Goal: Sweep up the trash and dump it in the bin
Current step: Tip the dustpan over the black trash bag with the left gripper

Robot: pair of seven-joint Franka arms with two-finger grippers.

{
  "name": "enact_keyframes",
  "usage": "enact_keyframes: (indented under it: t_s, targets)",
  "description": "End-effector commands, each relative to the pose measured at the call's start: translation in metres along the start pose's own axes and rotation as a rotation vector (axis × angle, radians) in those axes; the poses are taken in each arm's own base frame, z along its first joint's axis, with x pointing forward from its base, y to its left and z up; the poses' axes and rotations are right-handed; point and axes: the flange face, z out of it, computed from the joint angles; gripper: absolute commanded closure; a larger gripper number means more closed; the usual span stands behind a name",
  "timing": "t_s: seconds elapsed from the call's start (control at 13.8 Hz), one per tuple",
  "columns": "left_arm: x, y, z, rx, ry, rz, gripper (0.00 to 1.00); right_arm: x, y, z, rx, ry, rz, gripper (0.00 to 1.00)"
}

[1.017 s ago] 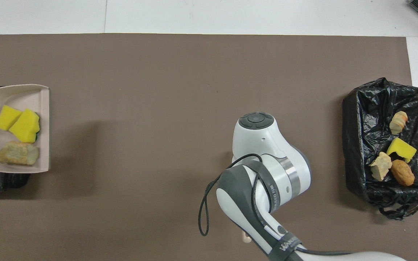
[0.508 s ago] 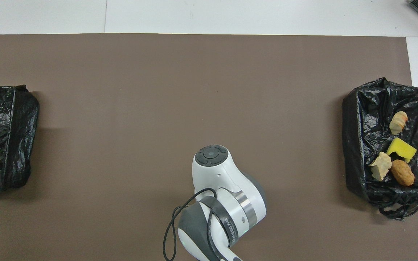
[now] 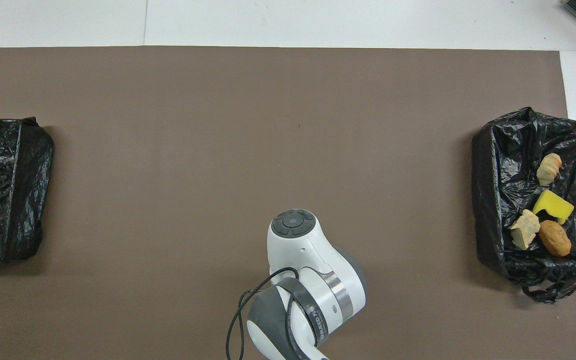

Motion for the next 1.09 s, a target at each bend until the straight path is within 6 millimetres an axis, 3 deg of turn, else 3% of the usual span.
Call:
enact_keyframes:
  t_s: [0.0, 0.22, 0.51, 0.65, 0.73, 0.8, 1.02]
  targets:
    - [0.016, -0.009, 0.001, -0.02, -0.106, -0.03, 1.0, -0.016, -0.003, 0.004, 0.022, 0.016, -0.06, 1.0]
    - [0.032, -0.017, -0.008, -0.047, -0.201, -0.015, 1.0, -0.016, -0.005, 0.006, 0.029, 0.028, -0.074, 1.0]
    - [0.03, -0.021, -0.017, -0.055, -0.273, 0.024, 1.0, -0.014, -0.003, 0.009, 0.039, 0.041, -0.054, 1.0]
    - [0.04, -0.03, -0.038, -0.048, -0.335, 0.048, 1.0, -0.014, -0.005, 0.009, 0.052, 0.033, -0.058, 1.0]
    - [0.037, -0.027, -0.042, -0.062, -0.353, 0.025, 1.0, -0.014, -0.005, 0.008, 0.051, 0.025, -0.052, 0.77]
    - [0.039, -0.029, -0.046, -0.058, -0.357, 0.028, 1.0, -0.014, -0.006, 0.005, 0.049, 0.021, -0.055, 0.01]
    - [0.036, -0.031, -0.056, -0.055, -0.404, 0.05, 1.0, -0.009, 0.002, -0.024, 0.071, 0.012, -0.051, 0.0]
